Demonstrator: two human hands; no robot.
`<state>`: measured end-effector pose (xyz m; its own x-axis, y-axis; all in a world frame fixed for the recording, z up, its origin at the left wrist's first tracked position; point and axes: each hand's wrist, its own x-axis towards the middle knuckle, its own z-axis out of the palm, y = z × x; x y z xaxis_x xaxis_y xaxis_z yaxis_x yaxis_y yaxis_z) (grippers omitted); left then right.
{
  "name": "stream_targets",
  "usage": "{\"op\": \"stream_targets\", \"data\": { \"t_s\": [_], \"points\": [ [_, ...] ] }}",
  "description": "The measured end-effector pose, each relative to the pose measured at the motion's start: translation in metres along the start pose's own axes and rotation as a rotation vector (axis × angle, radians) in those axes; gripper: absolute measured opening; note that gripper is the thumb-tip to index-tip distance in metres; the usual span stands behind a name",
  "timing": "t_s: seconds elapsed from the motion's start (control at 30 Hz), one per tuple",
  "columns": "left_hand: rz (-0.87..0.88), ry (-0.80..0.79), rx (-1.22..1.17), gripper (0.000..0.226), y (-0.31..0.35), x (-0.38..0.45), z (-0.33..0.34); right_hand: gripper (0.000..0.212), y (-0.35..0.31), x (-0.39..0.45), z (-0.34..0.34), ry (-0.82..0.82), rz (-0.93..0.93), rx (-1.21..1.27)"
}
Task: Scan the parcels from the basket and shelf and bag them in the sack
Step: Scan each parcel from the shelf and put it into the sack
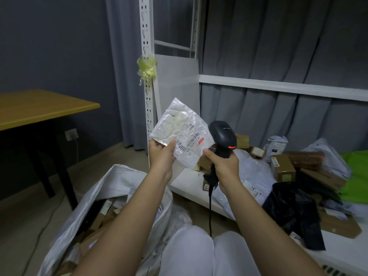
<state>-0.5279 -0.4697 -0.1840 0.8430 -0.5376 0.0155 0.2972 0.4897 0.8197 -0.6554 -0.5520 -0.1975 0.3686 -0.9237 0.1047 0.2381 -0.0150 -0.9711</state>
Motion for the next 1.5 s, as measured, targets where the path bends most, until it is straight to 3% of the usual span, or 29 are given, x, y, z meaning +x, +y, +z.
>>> {"op": "stream_targets", "data": {
  "t_s": [0.3, 0.4, 0.47, 0.53, 0.6, 0.73, 0.83, 0.93, 1.03, 1.1, 1.2, 1.33, 1.5],
  "points": [
    [-0.099, 0.008, 0.064, 0.047, -0.013, 0.011, -0.013, 0.022, -0.019, 0.025, -0.004, 0.002, -0.053, -0.136],
    [-0.093, 0.1, 0.129, 0.069, -0.01, 0.017, -0.01, 0.018, -0.045, 0.038, 0.001, -0.065, -0.142, -0.256],
    [-0.057, 0.181, 0.276, 0.09, -0.004, 0.024, -0.005, 0.018, -0.063, 0.047, 0.005, -0.103, -0.206, -0.337],
    [0.019, 0.208, 0.479, 0.097, 0.005, 0.029, 0.005, 0.02, -0.076, 0.056, 0.009, -0.151, -0.249, -0.405],
    [0.146, 0.119, 0.66, 0.089, 0.014, 0.034, 0.018, 0.021, -0.088, 0.066, 0.013, -0.194, -0.277, -0.468],
    [0.332, -0.253, 0.943, 0.073, 0.031, 0.044, 0.047, 0.022, -0.124, 0.081, 0.025, -0.273, -0.379, -0.623],
    [0.341, -0.354, 0.94, 0.073, 0.052, 0.057, 0.07, 0.022, -0.164, 0.088, 0.033, -0.325, -0.414, -0.724],
    [0.337, -0.375, 0.856, 0.068, 0.072, 0.067, 0.089, 0.026, -0.198, 0.094, 0.035, -0.399, -0.44, -0.784],
    [0.417, -0.385, 0.903, 0.029, 0.08, 0.068, 0.097, 0.021, -0.206, 0.098, 0.03, -0.384, -0.479, -0.779],
    [0.454, -0.369, 0.929, 0.01, 0.076, 0.066, 0.097, 0.018, -0.196, 0.103, 0.027, -0.273, -0.519, -0.766],
    [0.438, -0.311, 0.902, 0.008, 0.065, 0.069, 0.09, 0.02, -0.17, 0.108, 0.021, -0.121, -0.467, -0.636],
    [0.398, -0.191, 0.818, 0.008, 0.051, 0.07, 0.077, 0.024, -0.138, 0.104, 0.012, -0.101, -0.364, -0.32],
    [0.377, -0.084, 0.717, 0.008, 0.043, 0.075, 0.06, 0.028, -0.107, 0.105, 0.006, -0.079, -0.283, -0.244]
  ]
}}
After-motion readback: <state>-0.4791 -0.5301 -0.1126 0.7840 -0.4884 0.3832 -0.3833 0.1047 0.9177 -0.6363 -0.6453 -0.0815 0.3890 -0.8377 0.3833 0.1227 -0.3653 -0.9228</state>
